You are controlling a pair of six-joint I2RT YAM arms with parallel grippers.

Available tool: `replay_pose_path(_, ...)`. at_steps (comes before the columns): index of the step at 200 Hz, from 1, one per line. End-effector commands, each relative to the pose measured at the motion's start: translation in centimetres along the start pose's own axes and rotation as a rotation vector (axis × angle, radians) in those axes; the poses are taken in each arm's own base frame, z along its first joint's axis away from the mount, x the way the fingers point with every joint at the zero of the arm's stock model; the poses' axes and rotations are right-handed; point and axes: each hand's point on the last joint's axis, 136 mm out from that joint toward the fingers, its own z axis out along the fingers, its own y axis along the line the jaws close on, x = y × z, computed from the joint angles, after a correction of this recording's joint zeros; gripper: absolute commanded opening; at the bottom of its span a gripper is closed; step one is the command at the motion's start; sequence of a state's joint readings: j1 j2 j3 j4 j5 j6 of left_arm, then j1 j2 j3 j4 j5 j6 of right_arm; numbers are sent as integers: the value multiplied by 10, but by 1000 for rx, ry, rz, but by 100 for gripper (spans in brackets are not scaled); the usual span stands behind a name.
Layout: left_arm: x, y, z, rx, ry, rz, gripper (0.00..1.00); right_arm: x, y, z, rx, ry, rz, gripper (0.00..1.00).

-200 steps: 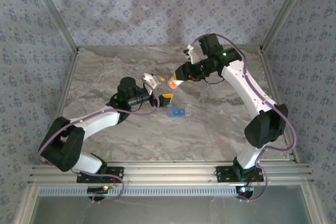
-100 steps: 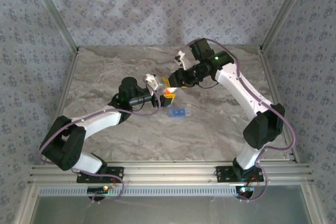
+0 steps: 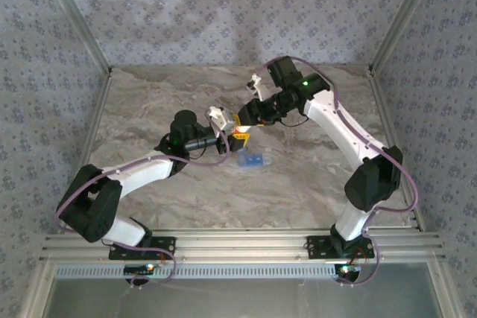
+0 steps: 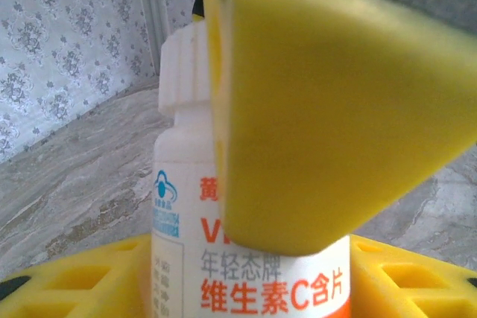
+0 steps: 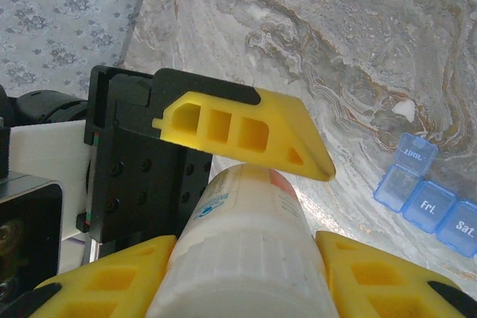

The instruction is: Sort the pills into containers

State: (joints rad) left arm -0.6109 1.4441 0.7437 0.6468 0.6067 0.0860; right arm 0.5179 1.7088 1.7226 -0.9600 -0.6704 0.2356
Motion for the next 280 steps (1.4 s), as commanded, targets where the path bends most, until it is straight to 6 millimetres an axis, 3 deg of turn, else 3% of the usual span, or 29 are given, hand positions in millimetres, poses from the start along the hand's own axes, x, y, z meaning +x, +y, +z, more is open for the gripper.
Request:
replay_pose_path(1,-18,-4,2,25,-34,24,57,3,2,4,-20,12,11,39)
replay_pose_path(73,-15,-3,5,25,-17,10,48,3,2,6,-28,9,22,39)
replay_pose_path(107,-16,-3,6,22,-15,11,32,4,3,5,-31,11,26,41)
replay_pose_path(121,-16,-3,6,20,-8,9,24,3,2,3,-27,9,29,46)
replay_pose_path(134,-15,-1,6,10,-4,7,16,2,0,-2,-16,-5,30,58)
replay_pose_path(150,-14,1,5,-2,9,3,0,-2,-6,-13,-2,-37,41,68)
replay_pose_path(175,-16,8,4,-49,9,-10,0,-5,-11,-33,-13,-100,72,76)
replay_pose_path(220,-23,18,3,-104,34,-86,0,-3,-26,-55,30,-203,150,77)
replay_pose_path(280,-15,11,5,-55,80,-67,0,-36,-48,-76,72,-550,280,79)
